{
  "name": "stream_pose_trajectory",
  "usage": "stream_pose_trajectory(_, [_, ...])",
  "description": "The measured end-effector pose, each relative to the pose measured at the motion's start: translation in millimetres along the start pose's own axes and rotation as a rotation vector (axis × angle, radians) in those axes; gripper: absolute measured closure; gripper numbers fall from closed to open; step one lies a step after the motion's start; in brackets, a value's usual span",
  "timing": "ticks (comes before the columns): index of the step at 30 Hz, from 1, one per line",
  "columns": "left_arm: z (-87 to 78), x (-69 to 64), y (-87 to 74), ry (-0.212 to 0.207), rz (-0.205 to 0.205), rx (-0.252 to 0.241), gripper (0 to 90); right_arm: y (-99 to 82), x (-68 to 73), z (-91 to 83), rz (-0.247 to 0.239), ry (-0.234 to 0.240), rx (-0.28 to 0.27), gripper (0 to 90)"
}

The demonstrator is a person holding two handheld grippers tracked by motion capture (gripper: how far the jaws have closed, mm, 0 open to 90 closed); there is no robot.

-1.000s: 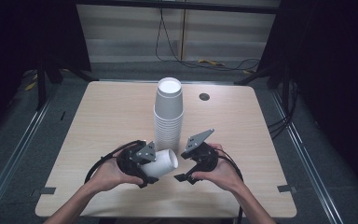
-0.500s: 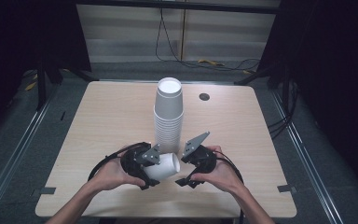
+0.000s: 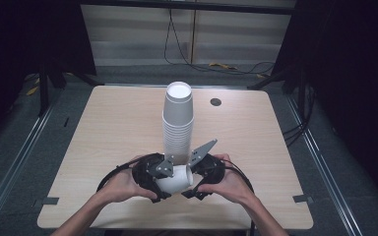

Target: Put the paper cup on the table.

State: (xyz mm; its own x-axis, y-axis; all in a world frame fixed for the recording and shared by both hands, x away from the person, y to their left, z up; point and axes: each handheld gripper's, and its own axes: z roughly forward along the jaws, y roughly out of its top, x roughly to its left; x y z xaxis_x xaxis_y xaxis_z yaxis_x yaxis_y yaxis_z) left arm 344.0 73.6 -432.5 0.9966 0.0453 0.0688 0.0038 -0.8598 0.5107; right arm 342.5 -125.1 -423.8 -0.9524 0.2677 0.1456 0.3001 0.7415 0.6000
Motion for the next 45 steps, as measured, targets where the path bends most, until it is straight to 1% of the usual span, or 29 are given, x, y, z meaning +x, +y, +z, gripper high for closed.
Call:
stream_pose_trajectory(1, [0.0,0.6,1.4,0.008,0.04,0.027,15.3,0.0,0.6,0.7,0.011,0.004,0.007,15.3])
stream_pose_trajectory(2, [1.6,-1.6,2.4,0.008,0.035,0.025,15.3,0.0,0.2,1.8,0.011,0.012,0.004,15.4])
stream_pose_trajectory(3, [2.1,-2.3,3.6,0.011,0.05,0.032,15.3,0.1,0.1,3.0,0.005,0.015,0.006,15.6])
stream_pose_trajectory(6, [4.0,-5.2,5.8,0.017,0.053,0.032,15.3,0.2,0.6,5.1,0.012,0.023,0.01,15.7])
stream_pose_trajectory(7, [4.7,-6.7,7.9,0.031,0.074,0.042,15.3,0.5,1.3,6.0,0.022,0.03,0.016,15.9])
stream_pose_trajectory(9, [4.6,-7.9,9.2,0.034,0.079,0.035,15.3,0.9,1.2,6.6,0.011,0.033,-0.005,17.4])
stream_pose_trajectory(10, [4.6,-7.9,9.2,0.034,0.079,0.035,15.3,0.9,1.2,6.6,0.011,0.033,-0.005,17.4])
stream_pose_trajectory(11, [3.5,-8.9,10.2,0.042,0.086,0.033,15.3,1.8,2.8,6.1,0.028,0.032,0.003,17.3])
stream_pose_trajectory(13, [3.3,-10.5,10.7,0.046,0.086,0.025,15.3,1.6,2.0,6.9,0.031,0.056,-0.014,16.9])
stream_pose_trajectory(15, [4.1,-11.1,10.8,0.048,0.088,0.025,15.3,1.6,1.3,6.9,0.032,0.05,-0.017,17.5])
stream_pose_trajectory(16, [4.2,-10.7,11.1,0.048,0.1,0.034,15.3,1.0,0.2,7.3,0.037,0.066,-0.024,18.7])
stream_pose_trajectory(17, [6.6,-12.9,11.1,0.047,0.097,0.029,15.3,1.0,0.2,7.1,0.043,0.06,-0.018,19.5])
stream_pose_trajectory(18, [6.4,-12.5,11.4,0.049,0.108,0.035,15.3,0.7,-0.2,7.9,0.046,0.071,-0.021,19.6])
stream_pose_trajectory(20, [6.6,-12.9,11.5,0.049,0.111,0.035,15.3,0.5,-0.3,8.5,0.049,0.073,-0.018,19.6])
stream_pose_trajectory(21, [6.8,-15.1,11.0,0.051,0.113,0.034,15.3,-0.4,-0.2,10.1,0.061,0.087,-0.029,19.4])
stream_pose_trajectory(22, [6.7,-15.4,10.9,0.055,0.123,0.039,15.3,-0.6,-0.4,10.0,0.06,0.085,-0.022,19.5])
stream_pose_trajectory(23, [6.8,-15.4,11.0,0.056,0.126,0.04,15.3,-0.9,-0.4,11.3,0.063,0.096,-0.027,19.5])
stream_pose_trajectory(24, [6.9,-15.0,11.0,0.057,0.131,0.042,15.3,-0.8,-0.6,11.8,0.06,0.094,-0.025,19.5])
stream_pose_trajectory(28, [6.8,-14.1,10.3,0.062,0.134,0.038,15.3,-0.7,-0.5,12.1,0.066,0.083,-0.03,20.4])
stream_pose_trajectory(29, [7.0,-14.1,9.2,0.069,0.128,0.021,15.3,-0.8,0.3,10.9,0.062,0.068,-0.033,21.0])
stream_pose_trajectory(31, [7.3,-14.3,8.6,0.072,0.125,0.016,15.2,-0.7,1.0,10.7,0.068,0.068,-0.033,21.2])
stream_pose_trajectory(32, [7.4,-14.3,8.4,0.074,0.126,0.016,15.0,-0.4,0.9,10.3,0.06,0.062,-0.031,21.4])
stream_pose_trajectory(33, [8.5,-14.4,7.9,0.071,0.12,0.013,14.8,-0.4,0.9,10.3,0.06,0.062,-0.03,21.5])
stream_pose_trajectory(34, [9.1,-14.3,7.4,0.074,0.131,0.011,13.9,-0.9,0.7,11.1,0.065,0.067,-0.026,21.7])
stream_pose_trajectory(39, [7.9,-13.8,5.5,0.071,0.136,-0.01,12.9,-1.4,0.2,11.4,0.057,0.075,-0.033,21.8])
stream_pose_trajectory(40, [7.4,-13.5,5.1,0.075,0.134,-0.017,12.6,-1.3,0.2,10.3,0.057,0.071,-0.032,21.9])
stream_pose_trajectory(41, [6.2,-12.7,4.1,0.074,0.131,-0.028,12.4,-1.1,1.3,9.2,0.066,0.064,-0.036,22.0])
stream_pose_trajectory(43, [5.9,-12.4,3.3,0.077,0.131,-0.032,12.4,-0.8,1.2,9.9,0.051,0.057,-0.051,22.0])
stream_pose_trajectory(45, [6.1,-12.8,2.7,0.08,0.131,-0.032,12.4,-0.7,1.3,10.1,0.046,0.05,-0.047,22.2])
